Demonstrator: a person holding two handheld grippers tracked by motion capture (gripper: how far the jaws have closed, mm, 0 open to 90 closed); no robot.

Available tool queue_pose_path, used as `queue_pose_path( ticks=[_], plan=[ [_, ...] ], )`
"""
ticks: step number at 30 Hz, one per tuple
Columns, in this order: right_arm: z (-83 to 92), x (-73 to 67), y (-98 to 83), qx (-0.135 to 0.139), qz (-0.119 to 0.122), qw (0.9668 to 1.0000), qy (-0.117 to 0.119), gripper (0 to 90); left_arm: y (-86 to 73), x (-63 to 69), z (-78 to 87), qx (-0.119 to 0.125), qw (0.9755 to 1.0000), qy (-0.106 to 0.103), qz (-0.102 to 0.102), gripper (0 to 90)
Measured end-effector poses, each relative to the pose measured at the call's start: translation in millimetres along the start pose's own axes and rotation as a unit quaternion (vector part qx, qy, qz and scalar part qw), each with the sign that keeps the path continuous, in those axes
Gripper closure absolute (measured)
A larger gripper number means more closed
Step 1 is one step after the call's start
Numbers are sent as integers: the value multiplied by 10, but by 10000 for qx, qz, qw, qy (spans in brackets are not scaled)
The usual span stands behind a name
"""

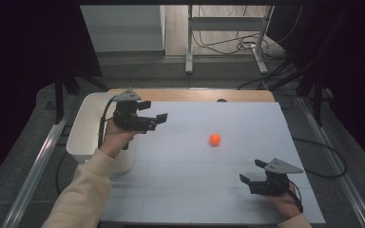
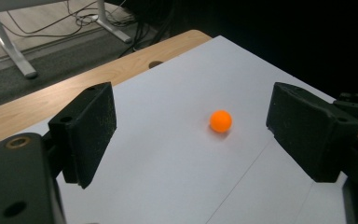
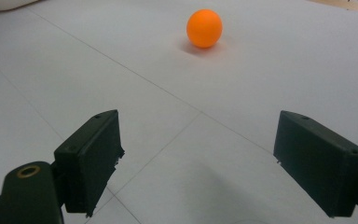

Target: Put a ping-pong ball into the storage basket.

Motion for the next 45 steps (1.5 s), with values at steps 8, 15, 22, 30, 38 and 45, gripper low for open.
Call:
queue_pose_path(
  ticks=[8, 15, 22, 30, 38, 45],
  plan=[
    [-4, -11, -6, -32, 5, 10000, 2, 154, 17, 183, -112, -5, 9997, -236, -77, 167],
    [-19, -37, 12, -16, 53, 10000, 2, 154, 12, 243, -192, -8, 9994, -346, -91, 167],
    [-24, -15, 29, 35, -20, 10000, 0, 154, -32, 279, -265, -46, 9994, -324, -70, 168],
    [-98, -45, 65, -17, 114, 9999, 86, 156, -143, 377, -384, -215, 9990, -387, -88, 167],
    [-83, -38, 82, 33, 75, 9999, 77, 161, -164, 457, -491, -298, 9986, -404, -182, 168],
    [-92, -41, 81, 30, 75, 9999, 101, 161, -157, 529, -618, -328, 9981, -484, -195, 168]
  ],
)
Point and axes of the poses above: each handheld gripper's, and its own axes: z roughly backward along the jaws, y roughly out of its top, x roughly to its right, the point moved 8 cm from there along -z, roughly forward along the jaws, and after that the axes turned 6 degrees about y, right-handed, at the moved point
